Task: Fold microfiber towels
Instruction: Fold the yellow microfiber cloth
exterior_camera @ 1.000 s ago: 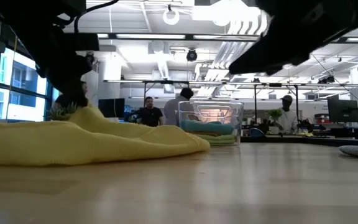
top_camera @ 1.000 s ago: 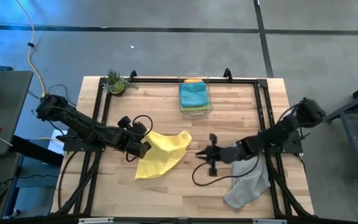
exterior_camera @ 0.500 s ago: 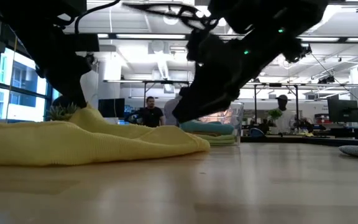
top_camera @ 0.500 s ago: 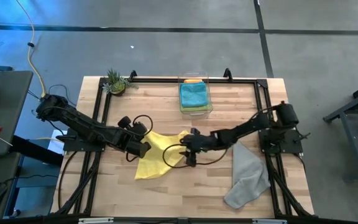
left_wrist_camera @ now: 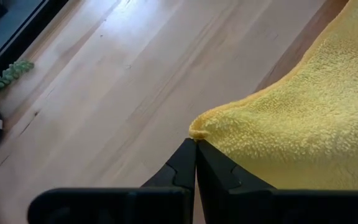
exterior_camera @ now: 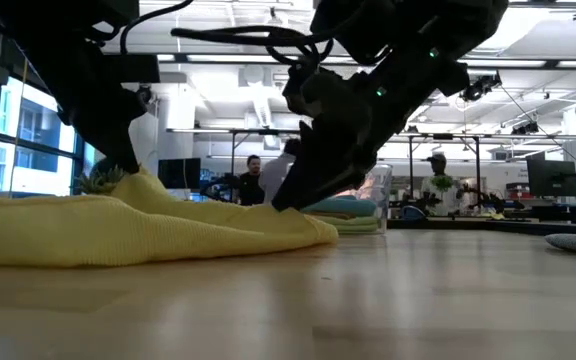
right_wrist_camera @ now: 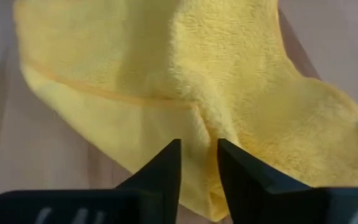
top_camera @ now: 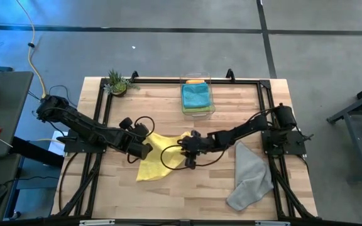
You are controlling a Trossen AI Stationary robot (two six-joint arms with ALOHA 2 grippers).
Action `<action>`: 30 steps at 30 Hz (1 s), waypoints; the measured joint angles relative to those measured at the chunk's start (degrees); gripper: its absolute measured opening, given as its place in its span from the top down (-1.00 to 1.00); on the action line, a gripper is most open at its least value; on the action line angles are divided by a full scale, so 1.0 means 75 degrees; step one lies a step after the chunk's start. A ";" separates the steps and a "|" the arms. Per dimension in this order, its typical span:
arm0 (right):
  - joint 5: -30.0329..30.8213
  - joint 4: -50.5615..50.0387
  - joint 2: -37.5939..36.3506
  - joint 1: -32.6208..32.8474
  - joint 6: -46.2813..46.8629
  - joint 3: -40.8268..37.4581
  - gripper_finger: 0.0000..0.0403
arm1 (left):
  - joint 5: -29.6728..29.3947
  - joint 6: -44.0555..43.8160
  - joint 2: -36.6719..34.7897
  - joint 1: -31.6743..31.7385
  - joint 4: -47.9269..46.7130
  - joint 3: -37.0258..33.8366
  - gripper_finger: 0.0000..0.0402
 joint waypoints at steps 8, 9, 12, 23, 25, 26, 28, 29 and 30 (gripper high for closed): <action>-0.0080 -0.0022 0.0000 0.0217 -0.0468 0.0000 0.97 | -0.0073 -0.0051 0.0000 0.0003 -0.0012 0.0000 1.00; -0.0077 -0.0022 0.0000 0.0283 -0.0577 0.0000 0.97 | -0.0077 -0.0055 0.0000 0.0003 -0.0012 0.0000 1.00; -0.0077 -0.0029 0.0000 0.0474 -0.0615 0.0000 0.96 | -0.0077 -0.0058 0.0000 0.0003 -0.0022 0.0000 1.00; 0.0297 -0.0811 -0.0239 0.1332 -0.0664 -0.0009 1.00 | -0.0087 -0.0709 0.0000 -0.0006 -0.0999 0.0000 1.00; 0.0392 -0.1049 -0.0387 0.1481 -0.0662 -0.0009 1.00 | -0.0138 -0.0841 0.0000 -0.0039 -0.1175 0.0000 1.00; 0.0446 -0.1149 -0.0479 0.1560 -0.0664 -0.0009 1.00 | -0.0175 -0.0884 0.0000 -0.0060 -0.1230 0.0000 1.00; 0.0594 -0.1369 -0.0656 0.1703 -0.0670 -0.0009 1.00 | -0.0202 -0.0985 0.0000 -0.0098 -0.1257 0.0000 1.00; 0.0630 -0.1481 -0.0756 0.1779 -0.0712 -0.0009 1.00 | -0.0223 -0.1023 0.0000 -0.0117 -0.1263 0.0000 1.00; 0.0683 -0.1640 -0.0846 0.1847 -0.0737 -0.0009 1.00 | -0.0229 -0.1064 0.0000 -0.0141 -0.1265 0.0000 1.00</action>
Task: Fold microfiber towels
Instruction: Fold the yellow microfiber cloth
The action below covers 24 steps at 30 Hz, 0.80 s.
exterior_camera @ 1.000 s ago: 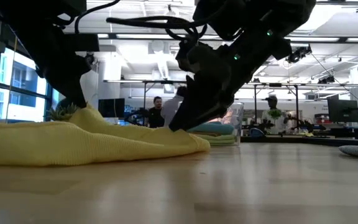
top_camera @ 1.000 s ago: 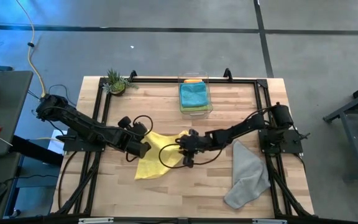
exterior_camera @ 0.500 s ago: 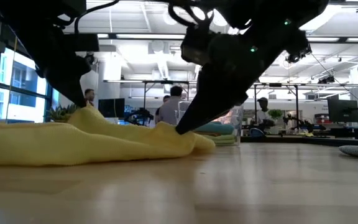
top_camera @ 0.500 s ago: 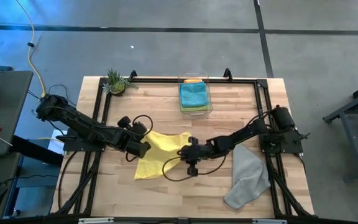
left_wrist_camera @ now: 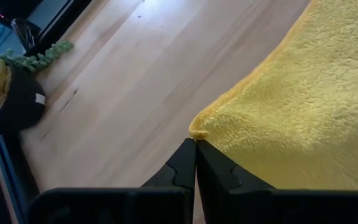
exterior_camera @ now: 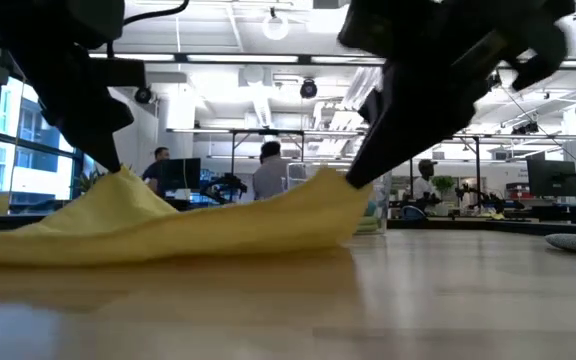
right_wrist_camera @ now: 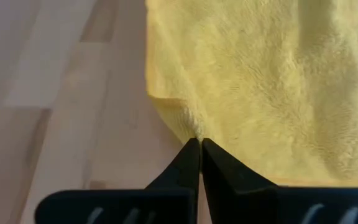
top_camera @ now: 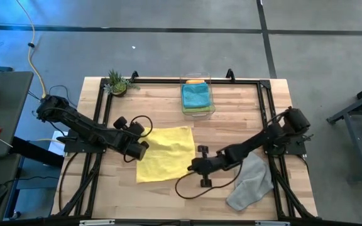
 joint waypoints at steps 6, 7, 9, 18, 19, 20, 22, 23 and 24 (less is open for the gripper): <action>-0.0038 -0.0596 -0.0130 0.0382 -0.0062 -0.0003 1.00 | -0.0087 -0.0276 0.0000 -0.0233 0.0055 0.0000 1.00; -0.0076 -0.0658 -0.0130 0.0431 -0.0014 -0.0003 1.00 | -0.0087 -0.0282 0.0000 -0.0270 0.0113 0.0000 1.00; -0.0073 -0.0824 -0.0132 0.0500 0.0136 -0.0003 1.00 | -0.0069 -0.0268 0.0000 -0.0335 0.0285 0.0000 1.00; -0.0021 -0.1114 -0.0031 0.0767 0.0613 -0.0003 0.85 | 0.0193 0.0392 0.0000 -0.0432 0.1424 0.0003 0.85; -0.0024 -0.1165 -0.0022 0.0809 0.0715 -0.0003 0.79 | 0.0213 0.0478 0.0000 -0.0454 0.1445 0.0003 0.81; -0.0026 -0.1212 -0.0020 0.0844 0.0817 -0.0003 0.73 | 0.0207 0.0548 0.0000 -0.0484 0.1431 0.0003 0.76; -0.0029 -0.1207 -0.0022 0.0899 0.1061 -0.0003 0.60 | 0.0176 0.0648 -0.0043 -0.0567 0.1282 0.0006 0.67; -0.0029 -0.1253 -0.0037 0.0930 0.1130 -0.0003 0.53 | 0.0146 0.0668 -0.0137 -0.0614 0.1102 0.0006 0.62; -0.0038 -0.1407 -0.0104 0.0966 0.1166 -0.0006 0.47 | 0.0065 0.0668 -0.0201 -0.0658 0.0982 0.0008 0.57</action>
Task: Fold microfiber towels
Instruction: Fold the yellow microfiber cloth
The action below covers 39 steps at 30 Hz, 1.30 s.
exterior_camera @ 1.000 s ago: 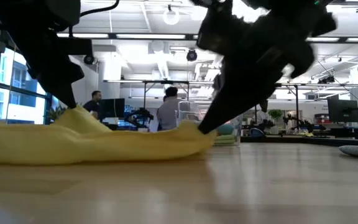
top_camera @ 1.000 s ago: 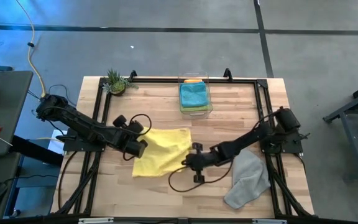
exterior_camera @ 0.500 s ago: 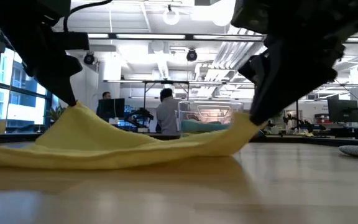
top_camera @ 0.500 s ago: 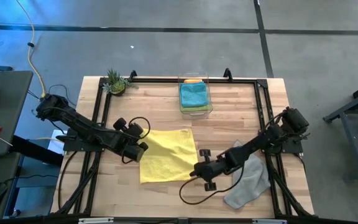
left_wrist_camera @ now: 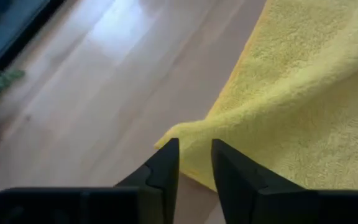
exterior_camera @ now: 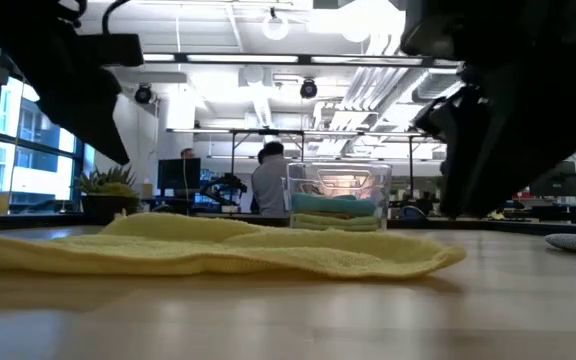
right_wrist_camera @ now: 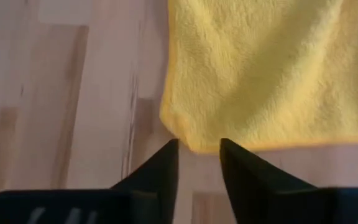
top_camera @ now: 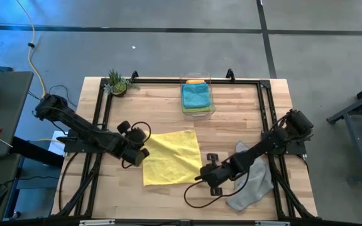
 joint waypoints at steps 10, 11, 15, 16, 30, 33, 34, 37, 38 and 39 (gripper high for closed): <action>0.0834 -0.1068 -0.1585 -0.0347 -0.0766 -0.0199 0.65 | 0.0771 0.1272 -0.0851 -0.0702 0.0378 -0.0031 0.52; 0.0788 -0.0638 -0.1654 -0.0546 -0.1043 -0.0431 0.78 | 0.1045 0.1734 -0.0851 -0.0828 0.0835 -0.0112 0.58; -0.0080 0.1389 -0.1668 -0.1691 -0.1541 -0.1585 0.92 | 0.1903 0.2778 -0.0577 -0.1091 0.3117 -0.0683 0.80; -0.0227 0.2008 -0.1619 -0.1937 -0.1555 -0.1830 0.92 | 0.1935 0.2831 -0.0449 -0.1101 0.3570 -0.0795 0.85; -0.0133 0.3047 0.0439 -0.3634 -0.2071 -0.0921 1.00 | 0.2655 0.3138 0.1596 -0.1319 0.5671 -0.0877 0.99; 0.0128 0.2543 0.0568 -0.3797 -0.2019 -0.0788 1.00 | 0.2767 0.3032 0.1827 -0.1487 0.5745 -0.0819 1.00; 0.0168 0.2514 0.0634 -0.3870 -0.1992 -0.0700 1.00 | 0.2864 0.2973 0.1910 -0.1514 0.5824 -0.0810 1.00; 0.0280 0.2256 0.0606 -0.3988 -0.1776 -0.0697 1.00 | 0.2928 0.2897 0.2009 -0.1701 0.5874 -0.0788 1.00; 0.0300 0.2211 0.0658 -0.4022 -0.1768 -0.0693 1.00 | 0.2984 0.2837 0.2094 -0.1707 0.5989 -0.0775 1.00; 0.0302 0.2230 0.0705 -0.4050 -0.1768 -0.0702 1.00 | 0.2984 0.2801 0.2053 -0.1746 0.5854 -0.0811 1.00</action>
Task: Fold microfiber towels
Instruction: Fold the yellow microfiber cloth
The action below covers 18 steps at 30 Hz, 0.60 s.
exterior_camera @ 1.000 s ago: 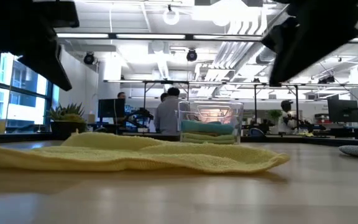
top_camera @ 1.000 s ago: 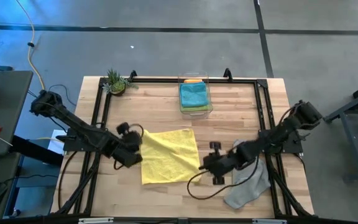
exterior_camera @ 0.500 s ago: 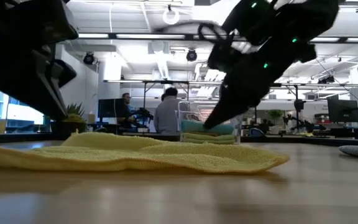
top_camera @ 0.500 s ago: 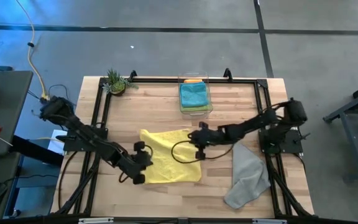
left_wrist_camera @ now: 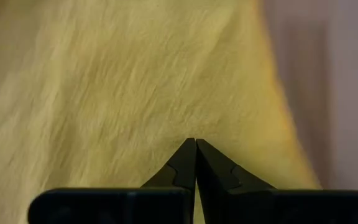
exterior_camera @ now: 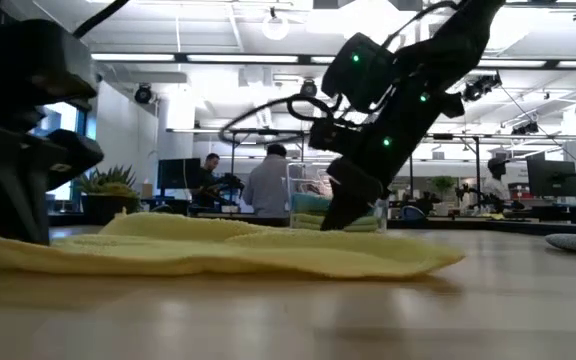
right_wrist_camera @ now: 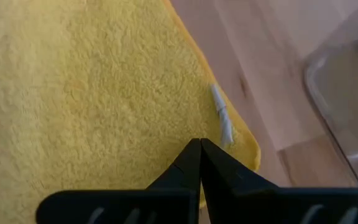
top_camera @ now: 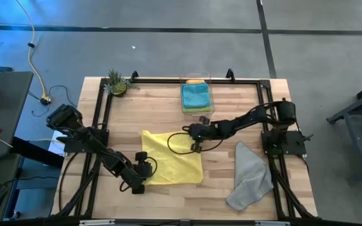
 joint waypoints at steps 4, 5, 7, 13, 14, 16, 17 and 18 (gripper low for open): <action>0.0019 -0.0065 -0.0023 -0.0025 0.0121 -0.0091 1.00 | -0.0014 -0.0178 0.0085 -0.0125 0.0038 0.0044 1.00; 0.0063 -0.0059 -0.0023 -0.0022 0.0143 -0.0118 1.00 | -0.0022 -0.0182 0.0066 -0.0175 0.0016 0.0034 1.00; 0.0082 -0.0110 -0.0049 -0.0022 0.0140 -0.0128 1.00 | -0.0028 -0.0234 0.0083 -0.0206 0.0044 0.0051 1.00; 0.0186 -0.0249 -0.0081 -0.0017 0.0141 -0.0132 1.00 | 0.0002 -0.0260 0.0080 -0.0211 0.0062 0.0051 1.00; 0.0208 -0.0270 -0.0084 -0.0014 0.0141 -0.0132 1.00 | 0.0031 -0.0260 0.0080 -0.0209 0.0068 0.0057 1.00; 0.0213 -0.0373 -0.0084 -0.0016 0.0160 -0.0128 1.00 | 0.0032 -0.0237 0.0080 -0.0220 0.0075 0.0057 1.00; 0.0225 -0.0398 -0.0084 -0.0015 0.0199 -0.0126 1.00 | 0.0038 -0.0237 0.0080 -0.0223 0.0072 0.0057 1.00; 0.0258 -0.0438 -0.0086 -0.0014 0.0242 -0.0126 1.00 | 0.0038 -0.0229 0.0080 -0.0226 0.0064 0.0060 1.00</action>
